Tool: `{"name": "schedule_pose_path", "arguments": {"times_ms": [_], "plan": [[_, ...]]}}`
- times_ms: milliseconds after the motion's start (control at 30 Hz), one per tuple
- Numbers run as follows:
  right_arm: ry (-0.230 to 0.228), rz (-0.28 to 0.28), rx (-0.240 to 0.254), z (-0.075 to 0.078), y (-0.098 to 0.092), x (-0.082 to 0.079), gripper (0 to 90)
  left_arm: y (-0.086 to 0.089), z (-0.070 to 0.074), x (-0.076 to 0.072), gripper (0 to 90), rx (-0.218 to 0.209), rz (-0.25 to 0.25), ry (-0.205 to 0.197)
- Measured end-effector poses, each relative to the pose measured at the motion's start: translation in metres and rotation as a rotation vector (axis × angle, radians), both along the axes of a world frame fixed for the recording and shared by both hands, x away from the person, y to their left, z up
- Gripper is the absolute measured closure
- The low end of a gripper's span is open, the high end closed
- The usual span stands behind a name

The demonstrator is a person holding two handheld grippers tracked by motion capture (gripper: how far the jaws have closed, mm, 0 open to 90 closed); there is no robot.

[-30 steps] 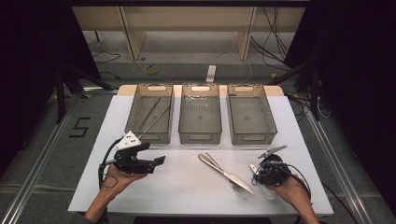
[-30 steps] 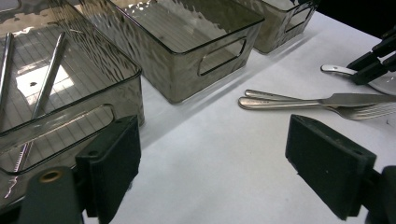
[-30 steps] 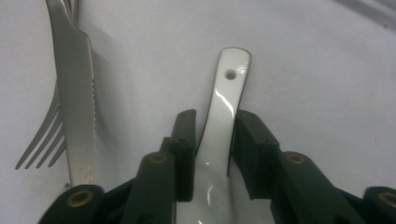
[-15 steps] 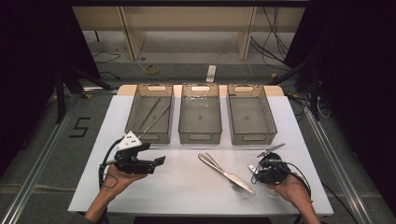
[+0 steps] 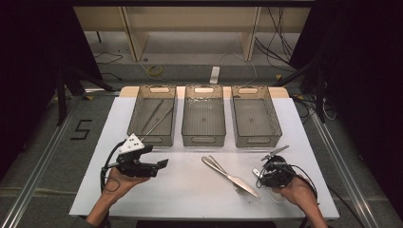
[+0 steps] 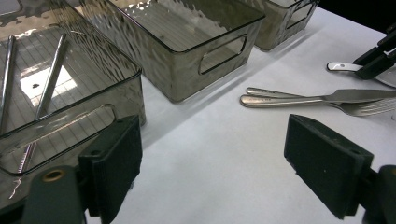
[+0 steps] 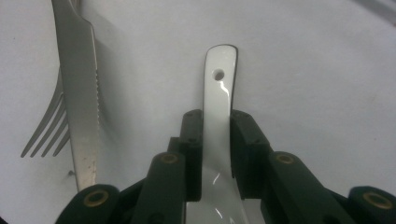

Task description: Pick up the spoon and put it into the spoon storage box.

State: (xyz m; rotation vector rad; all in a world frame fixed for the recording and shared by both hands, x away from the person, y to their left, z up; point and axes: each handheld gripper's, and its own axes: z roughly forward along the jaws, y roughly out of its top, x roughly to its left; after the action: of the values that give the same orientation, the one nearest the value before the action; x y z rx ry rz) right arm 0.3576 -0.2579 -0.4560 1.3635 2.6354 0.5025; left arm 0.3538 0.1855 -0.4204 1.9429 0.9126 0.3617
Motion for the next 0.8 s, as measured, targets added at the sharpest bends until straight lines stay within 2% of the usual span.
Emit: {"name": "schedule_pose_path", "arguments": {"times_ms": [233,267,300,333,367,400,533,800], "plan": [[-0.015,-0.006,0.011,0.004,-0.003,0.0,78.2,0.0,0.0,0.0,18.8,-0.001,0.001,-0.001],[-0.011,-0.003,0.017,0.004,-0.003,0.0,80.5,0.0,0.0,0.0,18.8,-0.001,0.0,0.0],[-0.013,0.001,0.033,0.005,-0.003,-0.001,86.6,0.0,0.0,0.0,18.7,-0.002,0.001,-0.001],[-0.032,0.009,0.043,0.007,-0.003,-0.001,86.7,0.0,0.0,0.0,18.7,-0.004,0.002,0.001],[-0.037,0.008,0.014,0.008,-0.001,-0.001,86.8,0.0,0.0,0.0,18.8,-0.002,0.0,-0.001],[-0.031,0.01,0.005,0.007,-0.001,-0.001,86.8,0.0,0.0,0.0,18.8,0.0,0.0,0.0],[-0.016,0.015,0.01,0.006,-0.002,-0.001,86.8,0.0,0.0,0.0,18.8,-0.002,0.0,0.0],[-0.038,0.031,0.016,0.012,-0.003,-0.003,87.0,0.001,0.0,0.0,18.7,-0.005,0.006,0.003]]}}
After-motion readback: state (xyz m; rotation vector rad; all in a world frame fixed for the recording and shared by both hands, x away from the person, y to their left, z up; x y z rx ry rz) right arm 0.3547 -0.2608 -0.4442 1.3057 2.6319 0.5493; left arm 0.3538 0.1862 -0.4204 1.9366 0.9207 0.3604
